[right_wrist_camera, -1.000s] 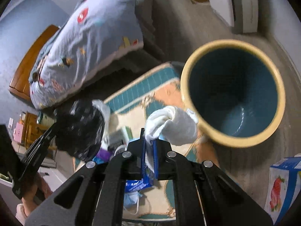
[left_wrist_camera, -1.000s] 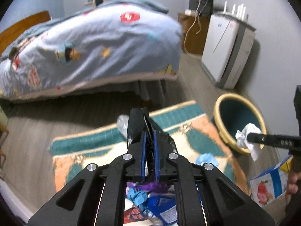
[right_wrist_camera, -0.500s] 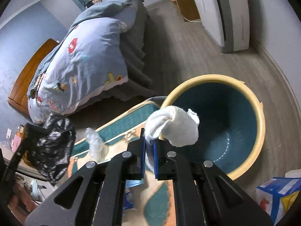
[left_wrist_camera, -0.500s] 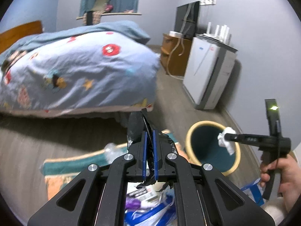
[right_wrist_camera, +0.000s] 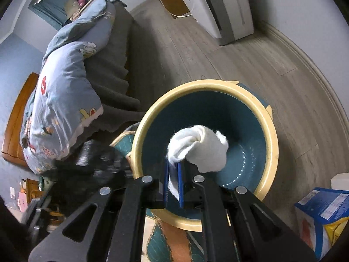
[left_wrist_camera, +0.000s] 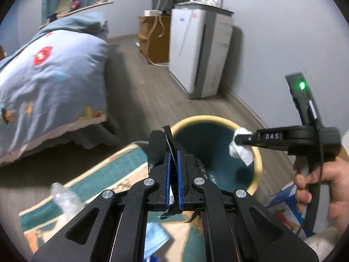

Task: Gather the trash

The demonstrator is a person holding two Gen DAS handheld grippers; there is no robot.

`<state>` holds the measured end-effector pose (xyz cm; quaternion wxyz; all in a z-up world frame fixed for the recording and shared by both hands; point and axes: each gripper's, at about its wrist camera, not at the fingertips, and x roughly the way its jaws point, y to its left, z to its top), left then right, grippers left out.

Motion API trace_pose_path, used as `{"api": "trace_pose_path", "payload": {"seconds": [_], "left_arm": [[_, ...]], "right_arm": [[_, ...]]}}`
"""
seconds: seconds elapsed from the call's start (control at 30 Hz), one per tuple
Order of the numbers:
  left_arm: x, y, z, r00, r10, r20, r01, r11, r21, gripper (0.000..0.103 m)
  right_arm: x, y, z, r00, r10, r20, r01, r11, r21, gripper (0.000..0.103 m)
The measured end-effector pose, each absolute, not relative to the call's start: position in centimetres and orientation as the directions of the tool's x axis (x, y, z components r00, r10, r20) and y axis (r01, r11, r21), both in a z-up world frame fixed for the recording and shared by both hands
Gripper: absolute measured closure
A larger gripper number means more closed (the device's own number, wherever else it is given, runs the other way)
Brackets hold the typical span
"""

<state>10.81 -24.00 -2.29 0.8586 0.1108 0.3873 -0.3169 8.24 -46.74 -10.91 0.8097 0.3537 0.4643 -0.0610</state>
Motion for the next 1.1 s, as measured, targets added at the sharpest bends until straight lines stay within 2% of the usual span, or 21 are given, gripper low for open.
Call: {"api": "trace_pose_path", "payload": {"seconds": [0.1, 0.17, 0.23, 0.27, 0.3, 0.37, 0.47, 0.77, 1.1], "left_arm": [[11.0, -26.2, -3.6, 0.498, -0.439, -0.748, 0.648, 0.762, -0.016, 0.094], [11.2, -26.8, -4.3, 0.495, -0.428, -0.756, 0.648, 0.762, -0.007, 0.081], [11.2, -26.7, -4.6, 0.501, -0.419, -0.757, 0.638, 0.77, -0.004, 0.028], [11.0, -26.2, -4.5, 0.519, -0.422, -0.743, 0.628, 0.778, -0.003, 0.02], [10.7, -25.8, -4.2, 0.528, -0.433, -0.73, 0.626, 0.78, -0.009, 0.018], [10.7, -25.0, -4.2, 0.527, -0.435, -0.73, 0.616, 0.787, -0.025, 0.015], [10.8, -23.9, -4.2, 0.543, -0.399, -0.739, 0.583, 0.812, -0.01, 0.011], [9.5, -18.5, -2.6, 0.589, -0.33, -0.738, 0.492, 0.871, 0.003, 0.008], [6.4, -11.0, 0.3, 0.643, -0.249, -0.724, 0.363, 0.932, 0.002, 0.005]], "right_arm": [[8.3, -47.0, -11.0, 0.559, 0.23, -0.796, 0.429, 0.742, 0.516, 0.097], [8.4, -47.2, -11.3, 0.555, 0.23, -0.799, 0.438, 0.736, 0.516, 0.095], [8.3, -47.4, -11.3, 0.554, 0.228, -0.801, 0.44, 0.736, 0.514, 0.089], [8.3, -47.4, -11.4, 0.552, 0.223, -0.804, 0.443, 0.738, 0.509, 0.078], [8.4, -47.4, -11.4, 0.553, 0.22, -0.804, 0.445, 0.738, 0.507, 0.069], [8.3, -47.7, -11.3, 0.564, 0.215, -0.797, 0.457, 0.723, 0.518, 0.038], [8.1, -47.6, -10.7, 0.581, 0.198, -0.79, 0.459, 0.721, 0.519, 0.018], [7.8, -44.9, -7.3, 0.589, 0.164, -0.791, 0.385, 0.804, 0.454, 0.011], [6.0, -39.6, -2.8, 0.615, 0.146, -0.775, 0.254, 0.894, 0.369, 0.009]]}}
